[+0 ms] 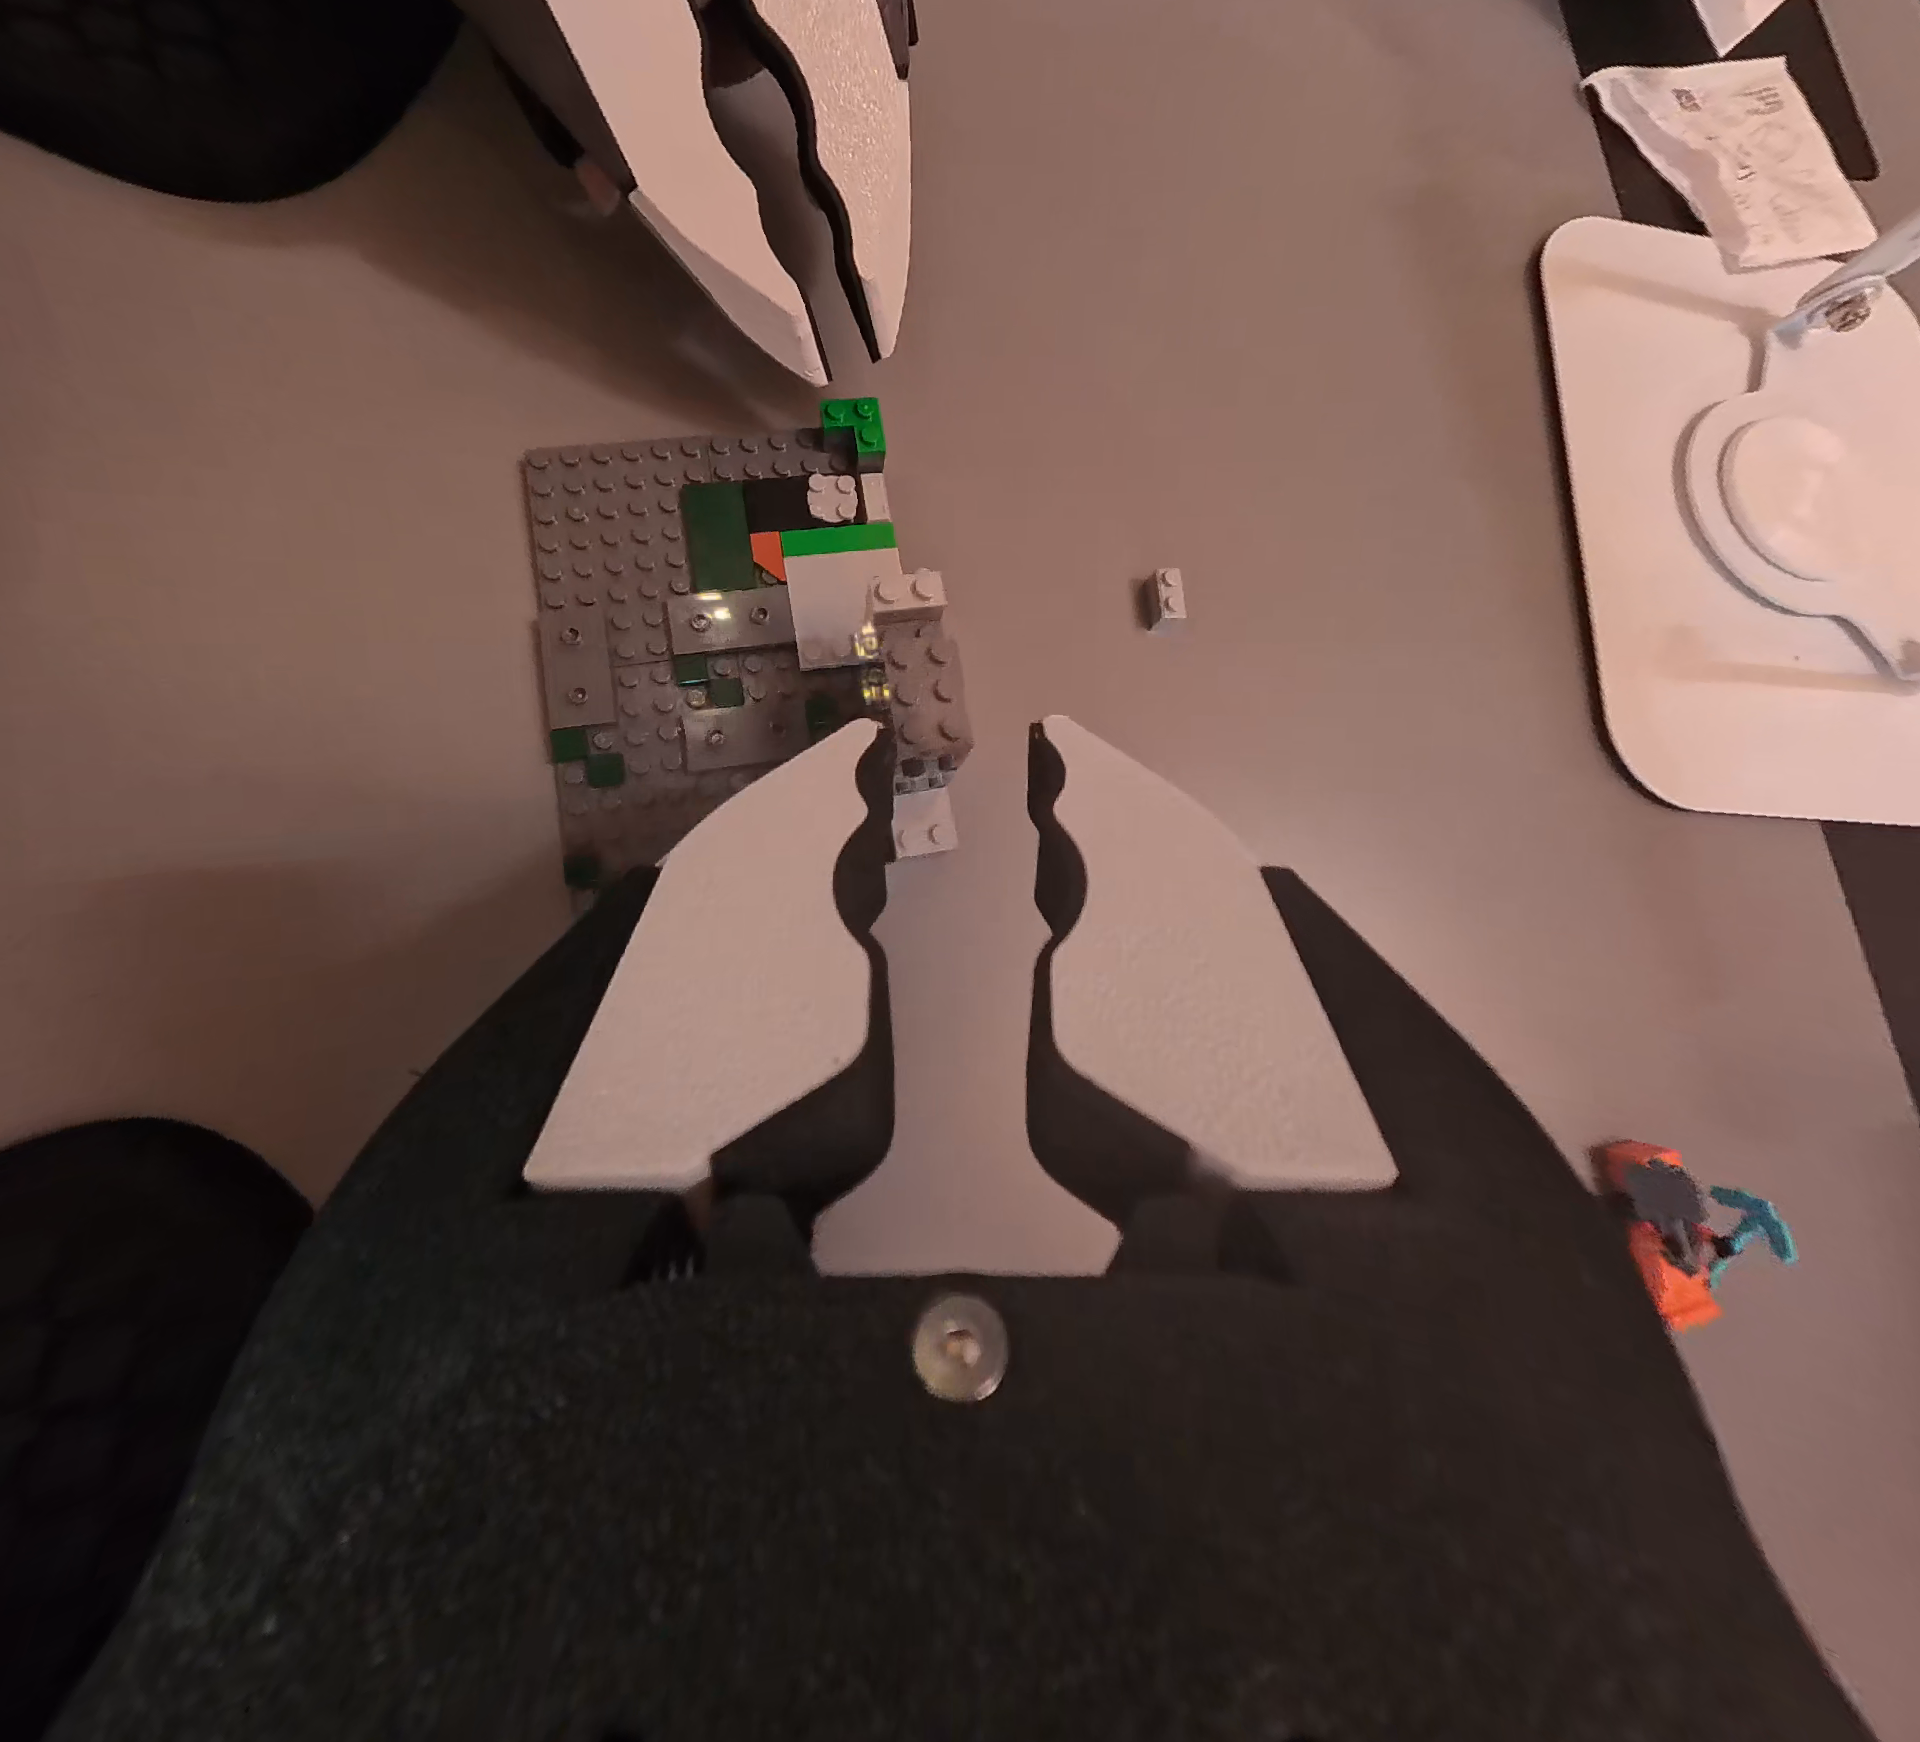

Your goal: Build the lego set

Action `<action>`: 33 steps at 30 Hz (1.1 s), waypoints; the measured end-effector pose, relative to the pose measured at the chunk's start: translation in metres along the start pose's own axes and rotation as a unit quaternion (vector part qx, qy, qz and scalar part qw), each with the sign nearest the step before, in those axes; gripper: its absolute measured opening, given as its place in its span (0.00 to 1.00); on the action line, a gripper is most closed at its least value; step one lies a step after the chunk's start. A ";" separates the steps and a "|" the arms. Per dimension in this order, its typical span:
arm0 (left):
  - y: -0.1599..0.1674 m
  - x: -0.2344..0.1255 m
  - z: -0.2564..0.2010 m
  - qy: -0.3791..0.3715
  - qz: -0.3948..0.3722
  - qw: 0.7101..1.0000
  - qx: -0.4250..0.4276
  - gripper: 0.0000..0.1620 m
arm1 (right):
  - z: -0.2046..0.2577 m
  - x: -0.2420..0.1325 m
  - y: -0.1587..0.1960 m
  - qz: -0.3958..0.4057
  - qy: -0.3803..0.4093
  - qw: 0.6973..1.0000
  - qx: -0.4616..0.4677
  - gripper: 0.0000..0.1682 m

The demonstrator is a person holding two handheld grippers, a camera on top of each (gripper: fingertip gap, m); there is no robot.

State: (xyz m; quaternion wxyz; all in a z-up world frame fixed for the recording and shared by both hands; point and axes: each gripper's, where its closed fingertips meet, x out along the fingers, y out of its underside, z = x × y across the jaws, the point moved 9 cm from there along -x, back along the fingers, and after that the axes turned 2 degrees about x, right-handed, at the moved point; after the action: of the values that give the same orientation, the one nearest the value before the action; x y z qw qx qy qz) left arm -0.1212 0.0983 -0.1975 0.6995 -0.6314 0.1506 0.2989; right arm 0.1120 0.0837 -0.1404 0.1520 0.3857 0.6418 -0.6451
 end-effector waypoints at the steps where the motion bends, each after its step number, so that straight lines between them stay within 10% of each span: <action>1: 0.000 0.000 0.000 0.000 0.000 1.000 0.000 0.07 | 0.001 -0.001 0.001 -0.004 0.001 1.000 0.002 0.14; 33: 0.000 0.001 0.001 -0.009 -0.011 1.000 -0.011 0.07 | 0.012 0.013 0.049 -0.070 0.012 0.995 0.068 0.17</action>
State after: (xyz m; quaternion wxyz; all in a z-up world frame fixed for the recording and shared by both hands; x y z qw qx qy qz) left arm -0.1199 0.0998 -0.1978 0.6975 -0.6378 0.1340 0.2980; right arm 0.1337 0.0703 -0.1862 0.0717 0.3569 0.6235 -0.6919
